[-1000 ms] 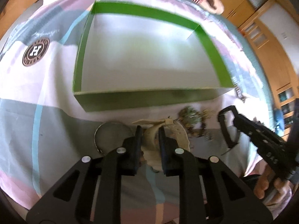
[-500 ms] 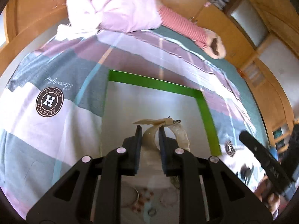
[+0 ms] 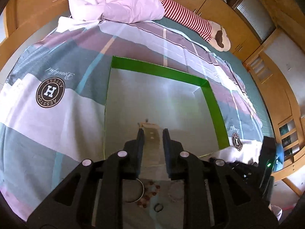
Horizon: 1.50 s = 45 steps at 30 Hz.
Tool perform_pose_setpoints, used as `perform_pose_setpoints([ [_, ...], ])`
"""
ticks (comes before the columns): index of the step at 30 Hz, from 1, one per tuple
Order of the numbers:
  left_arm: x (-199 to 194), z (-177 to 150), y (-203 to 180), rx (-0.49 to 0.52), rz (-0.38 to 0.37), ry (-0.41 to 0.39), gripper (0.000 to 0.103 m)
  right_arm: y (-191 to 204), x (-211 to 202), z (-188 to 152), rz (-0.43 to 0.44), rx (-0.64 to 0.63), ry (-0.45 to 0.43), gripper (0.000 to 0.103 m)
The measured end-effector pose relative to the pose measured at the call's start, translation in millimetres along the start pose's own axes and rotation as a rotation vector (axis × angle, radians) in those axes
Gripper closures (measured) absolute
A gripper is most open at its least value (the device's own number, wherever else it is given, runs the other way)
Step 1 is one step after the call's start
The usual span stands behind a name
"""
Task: Organize jewelry
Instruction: 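Lower the cream watch into the box with the left tool while the right tool releases the black watch there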
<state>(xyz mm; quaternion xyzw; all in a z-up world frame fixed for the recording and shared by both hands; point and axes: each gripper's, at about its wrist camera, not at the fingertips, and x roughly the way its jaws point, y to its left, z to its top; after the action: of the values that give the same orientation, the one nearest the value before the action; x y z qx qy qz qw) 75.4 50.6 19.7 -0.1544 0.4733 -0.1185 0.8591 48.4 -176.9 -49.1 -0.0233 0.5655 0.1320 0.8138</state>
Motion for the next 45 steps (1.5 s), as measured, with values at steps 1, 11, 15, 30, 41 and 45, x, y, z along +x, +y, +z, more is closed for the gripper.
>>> perform_pose_setpoints([
  [1, -1, 1, 0, -0.001, -0.001, -0.009, 0.084, 4, 5, -1, -0.011, -0.008, 0.018, 0.082],
  [11, -17, -4, 11, -0.032, -0.027, -0.024, 0.084, -1, -40, -7, 0.105, 0.045, -0.109, 0.098],
  [15, -18, -8, 12, -0.028, -0.016, -0.01, 0.084, -5, -75, 2, 0.168, 0.085, -0.267, 0.098],
  [30, -17, -36, -11, 0.107, 0.008, 0.034, 0.072, -20, -78, 20, 0.151, 0.186, -0.329, 0.064],
  [41, 22, -82, 11, 0.129, 0.165, 0.271, 0.065, -13, -18, -19, 0.038, 0.146, -0.008, 0.064],
  [45, 35, -81, 26, 0.049, 0.221, 0.319, 0.054, -25, -10, -16, -0.005, 0.201, 0.003, 0.064],
])
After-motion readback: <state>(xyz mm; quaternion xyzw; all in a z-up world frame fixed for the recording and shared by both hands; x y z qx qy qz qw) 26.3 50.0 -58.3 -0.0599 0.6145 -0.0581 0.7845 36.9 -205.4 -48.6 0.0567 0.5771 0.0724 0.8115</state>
